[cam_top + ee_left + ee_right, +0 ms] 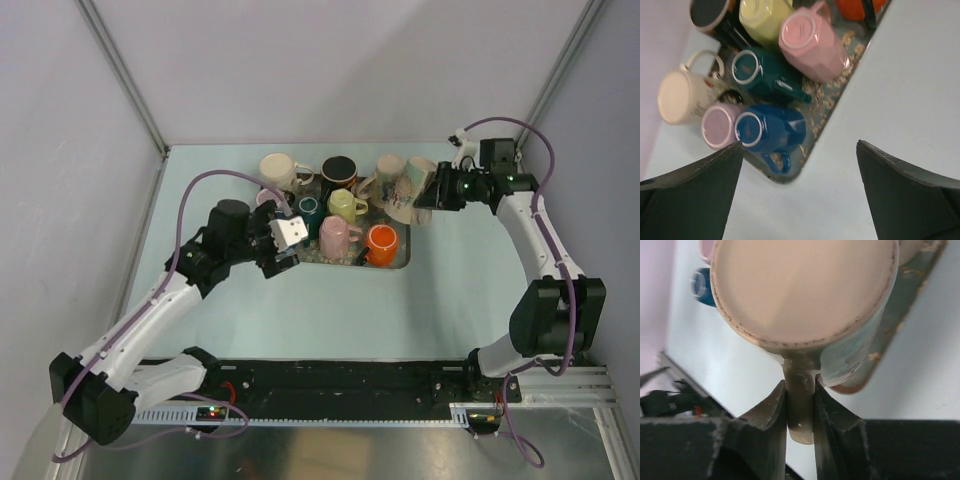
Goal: Turn the mug right side up
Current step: Turn over the cup on the tray.
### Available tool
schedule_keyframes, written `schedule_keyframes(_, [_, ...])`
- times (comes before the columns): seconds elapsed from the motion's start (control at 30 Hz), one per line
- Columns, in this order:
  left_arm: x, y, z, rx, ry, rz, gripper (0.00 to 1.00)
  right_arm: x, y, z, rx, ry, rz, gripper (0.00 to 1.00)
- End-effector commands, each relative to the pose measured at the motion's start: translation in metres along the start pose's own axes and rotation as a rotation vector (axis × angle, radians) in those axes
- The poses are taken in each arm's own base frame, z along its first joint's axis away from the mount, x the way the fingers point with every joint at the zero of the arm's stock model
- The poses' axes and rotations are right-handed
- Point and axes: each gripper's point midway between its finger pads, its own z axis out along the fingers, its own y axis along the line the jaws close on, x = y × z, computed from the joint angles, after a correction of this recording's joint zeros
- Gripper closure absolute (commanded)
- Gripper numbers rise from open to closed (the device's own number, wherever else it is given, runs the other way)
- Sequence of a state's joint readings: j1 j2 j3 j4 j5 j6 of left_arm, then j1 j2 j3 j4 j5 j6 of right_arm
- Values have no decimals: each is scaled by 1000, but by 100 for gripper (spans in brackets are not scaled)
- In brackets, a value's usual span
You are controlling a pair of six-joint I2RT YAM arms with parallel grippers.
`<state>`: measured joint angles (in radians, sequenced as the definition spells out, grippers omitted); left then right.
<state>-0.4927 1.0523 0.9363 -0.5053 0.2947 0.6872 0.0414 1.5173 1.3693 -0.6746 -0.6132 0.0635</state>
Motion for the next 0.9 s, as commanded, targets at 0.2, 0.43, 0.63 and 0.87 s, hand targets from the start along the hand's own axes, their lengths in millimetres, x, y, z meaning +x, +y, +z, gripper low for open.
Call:
schedule_keyframes(0.2, [-99,39,6,-306,-311,227,0,-61,77,-41,-518,-101,306,100])
schedule_keyframes(0.43, [-133,52,17,-448,-412,244,0,-58,114,-46,-689,-28,394,100])
schedule_keyframes(0.63, [-149,64,29,-521,-441,339,0,-45,152,-53,-811,51,305,100])
schedule_keyframes(0.87, [-166,79,29,-609,-481,422,0,-22,180,-60,-915,173,222,100])
